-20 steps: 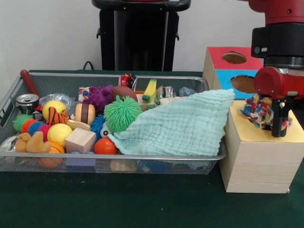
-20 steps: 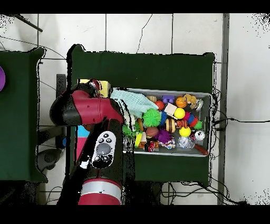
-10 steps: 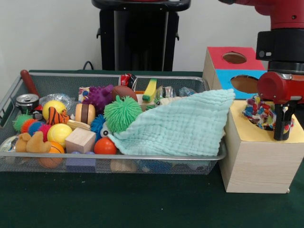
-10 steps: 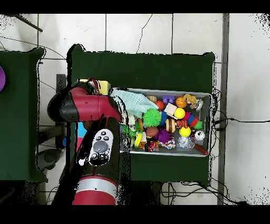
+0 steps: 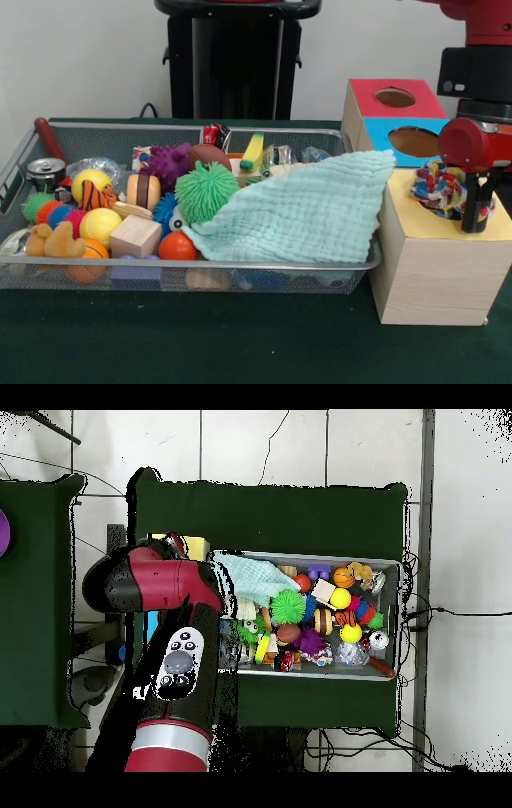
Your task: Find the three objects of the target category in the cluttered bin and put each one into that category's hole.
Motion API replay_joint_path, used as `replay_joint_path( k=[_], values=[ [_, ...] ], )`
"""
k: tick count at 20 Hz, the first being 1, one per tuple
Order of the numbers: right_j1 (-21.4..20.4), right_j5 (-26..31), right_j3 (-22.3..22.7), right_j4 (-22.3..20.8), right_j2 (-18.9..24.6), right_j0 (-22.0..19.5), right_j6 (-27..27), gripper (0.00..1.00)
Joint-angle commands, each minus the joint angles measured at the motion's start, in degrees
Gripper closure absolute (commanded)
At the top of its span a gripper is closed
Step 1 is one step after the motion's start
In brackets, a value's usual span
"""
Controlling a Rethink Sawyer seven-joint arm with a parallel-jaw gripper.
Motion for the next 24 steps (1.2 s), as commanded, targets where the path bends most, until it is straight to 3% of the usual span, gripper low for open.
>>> replay_joint_path(
  k=[1, 24],
  values=[
    [2.42, 8.64, 4.74, 0.79, 2.54, -1.03, 12.3, 1.0],
    [-0.3, 17.62, 5.7, -1.94, 0.85, -1.09, 9.37, 1.0]
  ],
)
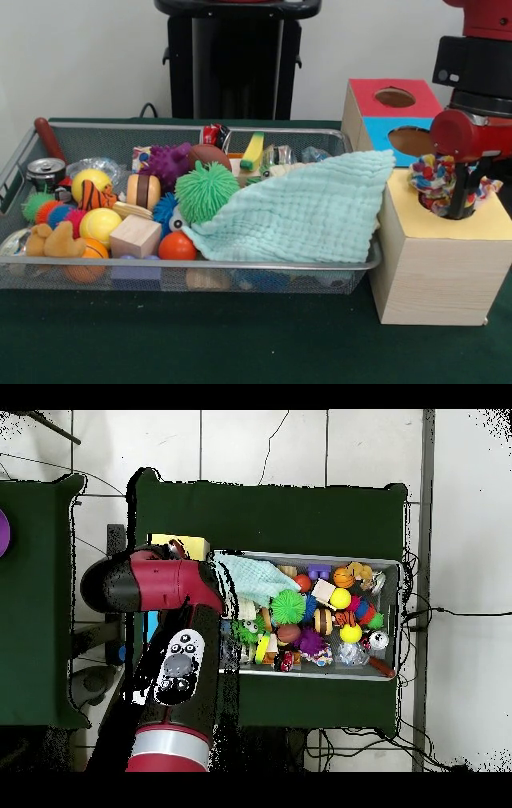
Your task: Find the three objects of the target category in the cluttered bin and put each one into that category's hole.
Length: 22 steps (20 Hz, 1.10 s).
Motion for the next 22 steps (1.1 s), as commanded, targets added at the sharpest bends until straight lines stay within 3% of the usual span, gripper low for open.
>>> replay_joint_path(
  k=[1, 22],
  values=[
    [0.72, 10.39, 5.24, -1.87, 1.01, -0.99, 9.47, 1.0],
    [3.37, 7.81, 4.71, -1.63, 3.69, -2.46, 9.34, 1.0]
  ],
)
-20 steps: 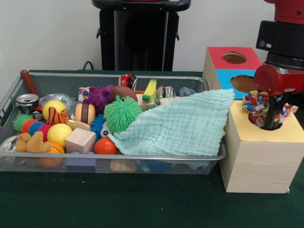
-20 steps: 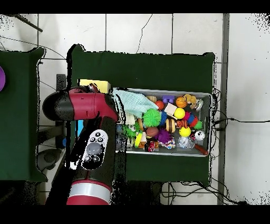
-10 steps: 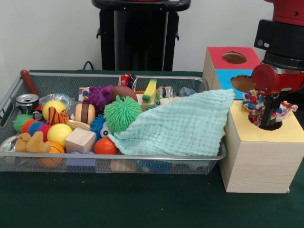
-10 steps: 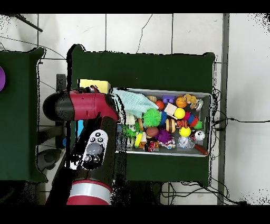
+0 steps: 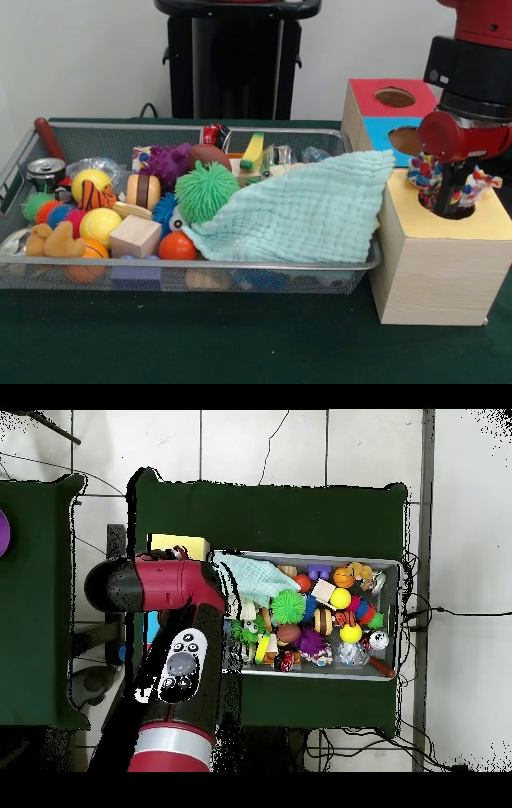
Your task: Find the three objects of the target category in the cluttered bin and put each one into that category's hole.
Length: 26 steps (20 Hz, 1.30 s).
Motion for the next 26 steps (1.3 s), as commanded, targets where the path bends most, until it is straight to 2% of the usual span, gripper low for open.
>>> replay_joint_path(
  k=[1, 19, 23, 26],
  values=[
    [2.99, 4.79, 4.57, -1.24, 3.81, -2.14, 9.35, 1.0],
    [4.01, 5.12, 4.31, -1.23, 4.42, -2.56, 9.14, 1.0],
    [4.69, 4.52, 4.31, -1.06, 5.43, -3.2, 8.67, 1.0],
    [5.77, 1.95, 4.71, -1.32, 7.33, -4.34, 7.56, 1.0]
  ],
)
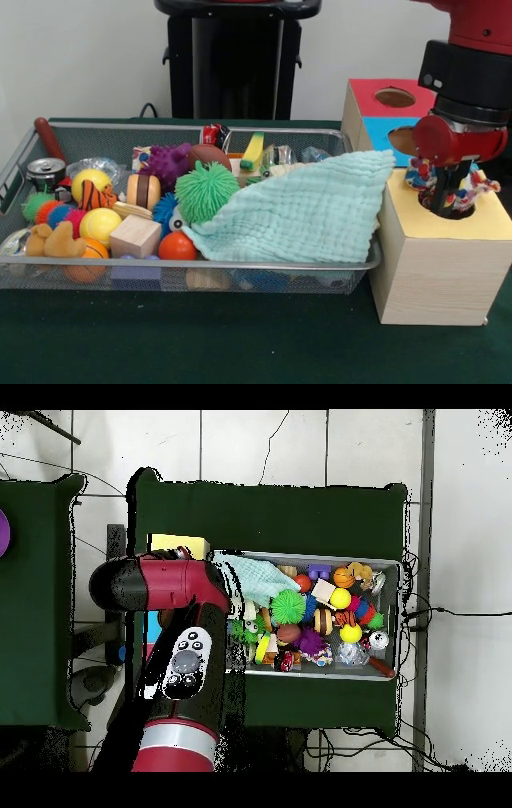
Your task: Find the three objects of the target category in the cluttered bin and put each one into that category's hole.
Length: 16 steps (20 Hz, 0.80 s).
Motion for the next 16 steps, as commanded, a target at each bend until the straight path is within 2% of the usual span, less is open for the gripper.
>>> replay_joint_path(
  k=[1, 11, 16],
  values=[
    [5.81, 1.27, 4.86, -1.34, 7.62, -4.07, 7.18, 1.0],
    [8.43, -4.15, 5.19, -2.9, 11.5, -6.33, 6.15, 1.0],
    [9.31, -4.35, 4.67, -3.08, 12.13, -6.79, 6.08, 1.0]
  ],
)
